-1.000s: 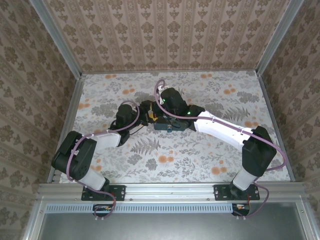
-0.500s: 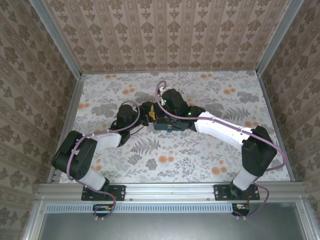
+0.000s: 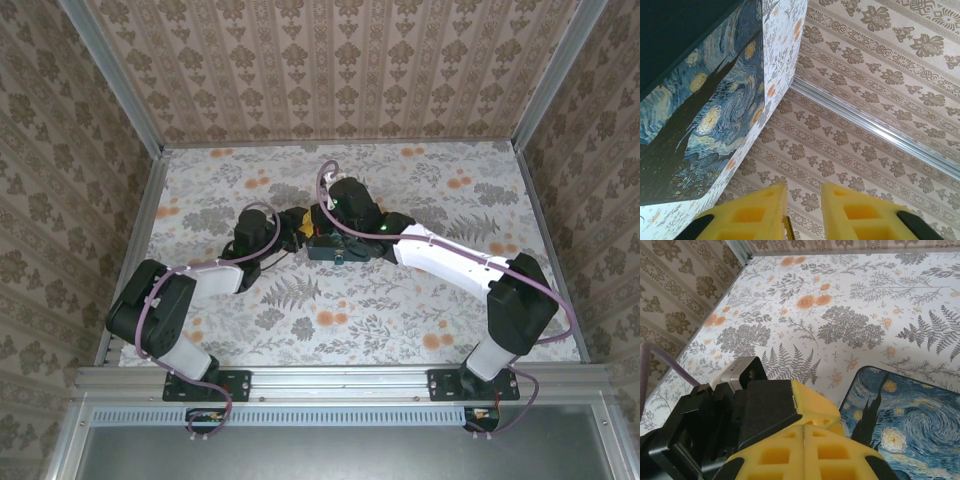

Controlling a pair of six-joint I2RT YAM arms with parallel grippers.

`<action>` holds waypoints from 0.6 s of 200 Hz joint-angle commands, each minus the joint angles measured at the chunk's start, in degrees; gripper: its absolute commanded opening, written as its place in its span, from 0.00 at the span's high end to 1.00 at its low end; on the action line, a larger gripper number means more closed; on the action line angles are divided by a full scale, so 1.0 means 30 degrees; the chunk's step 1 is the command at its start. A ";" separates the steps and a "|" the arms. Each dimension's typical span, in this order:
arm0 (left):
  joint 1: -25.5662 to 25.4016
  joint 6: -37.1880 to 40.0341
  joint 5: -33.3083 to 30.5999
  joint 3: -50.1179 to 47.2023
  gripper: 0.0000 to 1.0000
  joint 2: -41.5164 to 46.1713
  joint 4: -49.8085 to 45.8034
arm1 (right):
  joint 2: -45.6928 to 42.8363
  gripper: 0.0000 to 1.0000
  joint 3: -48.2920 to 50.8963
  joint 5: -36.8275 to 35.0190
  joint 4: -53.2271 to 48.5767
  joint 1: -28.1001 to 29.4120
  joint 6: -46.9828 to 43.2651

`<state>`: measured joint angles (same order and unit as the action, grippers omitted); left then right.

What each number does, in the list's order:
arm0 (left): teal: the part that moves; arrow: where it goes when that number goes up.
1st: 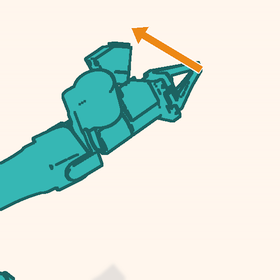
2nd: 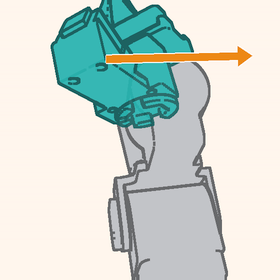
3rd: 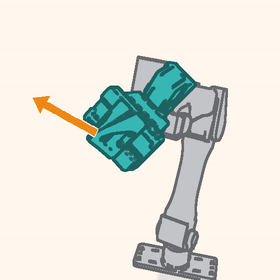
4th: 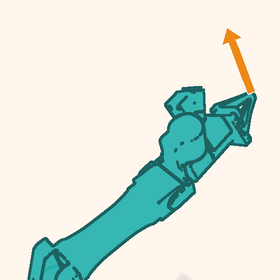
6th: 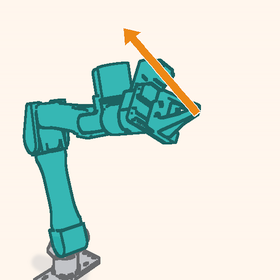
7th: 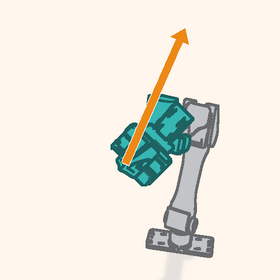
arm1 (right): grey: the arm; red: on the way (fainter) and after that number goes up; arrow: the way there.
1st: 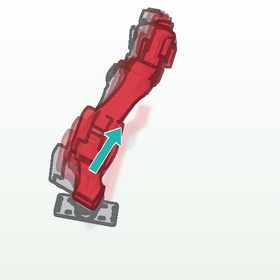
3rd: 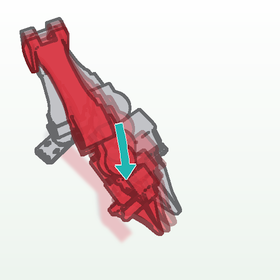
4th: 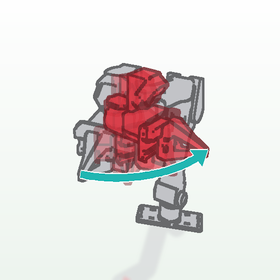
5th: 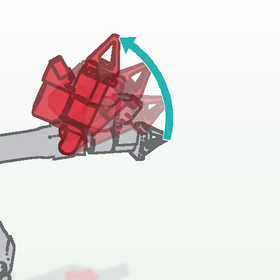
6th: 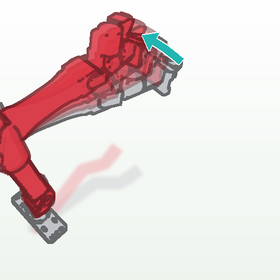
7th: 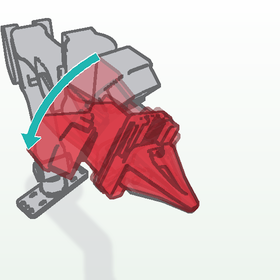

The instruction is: Unlock the padlock with the key

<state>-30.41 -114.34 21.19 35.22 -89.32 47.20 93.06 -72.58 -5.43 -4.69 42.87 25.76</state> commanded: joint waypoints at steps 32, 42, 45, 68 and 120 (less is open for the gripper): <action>-0.0175 0.0384 -0.0147 -0.0083 0.86 -0.0314 0.0713 | -0.0739 1.00 0.0417 0.0027 0.0625 -0.0161 0.0371; -0.0204 0.0396 -0.0160 -0.0128 0.92 -0.0347 0.0717 | -0.0755 1.00 0.0432 0.0024 0.0644 -0.0164 0.0396; -0.0204 0.0408 -0.0176 -0.0112 0.93 -0.0359 0.0708 | -0.0773 1.00 0.0458 0.0023 0.0661 -0.0180 0.0414; -0.0204 0.0486 -0.0208 -0.0097 1.00 -0.0418 0.0702 | -0.0864 1.00 0.0621 0.0077 0.0709 -0.0194 0.0412; 0.0309 0.3658 0.0266 0.0637 1.00 -0.0147 -0.0612 | -0.2478 0.64 0.2862 -0.0270 0.1315 -0.0524 0.1203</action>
<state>-30.57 -111.55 20.99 35.24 -90.11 47.09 90.43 -67.99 -5.41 -2.59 42.44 27.18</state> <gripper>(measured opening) 0.044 0.223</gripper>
